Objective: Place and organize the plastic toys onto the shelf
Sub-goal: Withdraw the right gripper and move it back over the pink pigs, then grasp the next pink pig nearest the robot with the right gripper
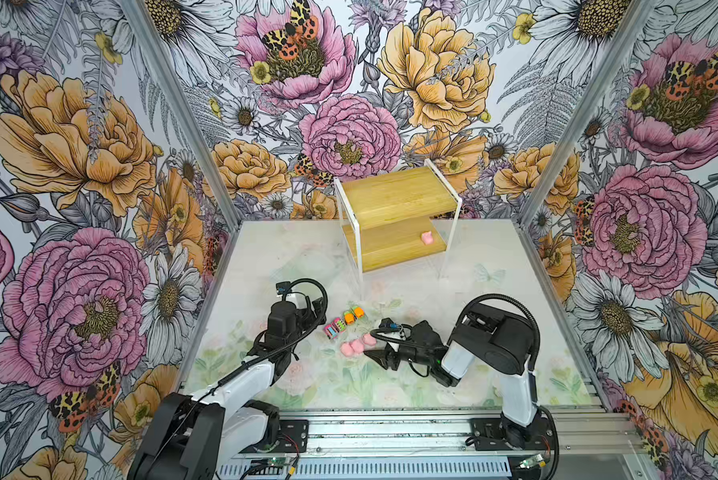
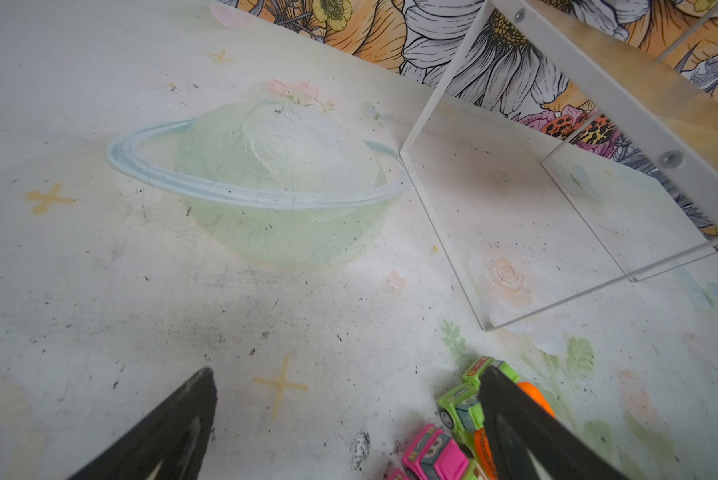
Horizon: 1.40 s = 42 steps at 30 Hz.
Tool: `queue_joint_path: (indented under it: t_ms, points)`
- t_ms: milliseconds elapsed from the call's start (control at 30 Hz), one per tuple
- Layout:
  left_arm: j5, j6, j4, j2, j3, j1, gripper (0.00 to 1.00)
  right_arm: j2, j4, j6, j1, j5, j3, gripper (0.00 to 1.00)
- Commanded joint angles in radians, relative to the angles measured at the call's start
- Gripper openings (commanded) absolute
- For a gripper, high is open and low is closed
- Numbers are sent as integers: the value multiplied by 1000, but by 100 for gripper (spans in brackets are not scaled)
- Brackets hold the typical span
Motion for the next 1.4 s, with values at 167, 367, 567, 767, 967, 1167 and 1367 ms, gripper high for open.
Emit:
queue_joint_path:
  t_ms: [167, 367, 567, 767, 967, 1167, 1367]
  points:
    - [13, -7, 2, -1, 13, 11, 99, 6, 15, -21, -1, 31, 6, 64]
    - [15, -8, 2, 0, 13, 13, 99, -9, 15, -23, -11, 39, -7, 64]
    - [13, -9, 2, -5, 11, 12, 99, -11, 16, -21, -63, 3, -2, 64]
    - [13, -11, 3, -7, 10, 13, 99, -8, -10, -20, -82, -49, 17, 64]
    - [13, -11, 3, -8, 10, 14, 99, 7, -19, -5, -77, -77, 37, 63]
    - [13, -11, 4, -7, 10, 14, 99, 22, -40, -7, -71, -86, 61, 60]
    - [10, -11, 4, -8, 9, 15, 99, 32, -77, -8, -69, -98, 88, 60]
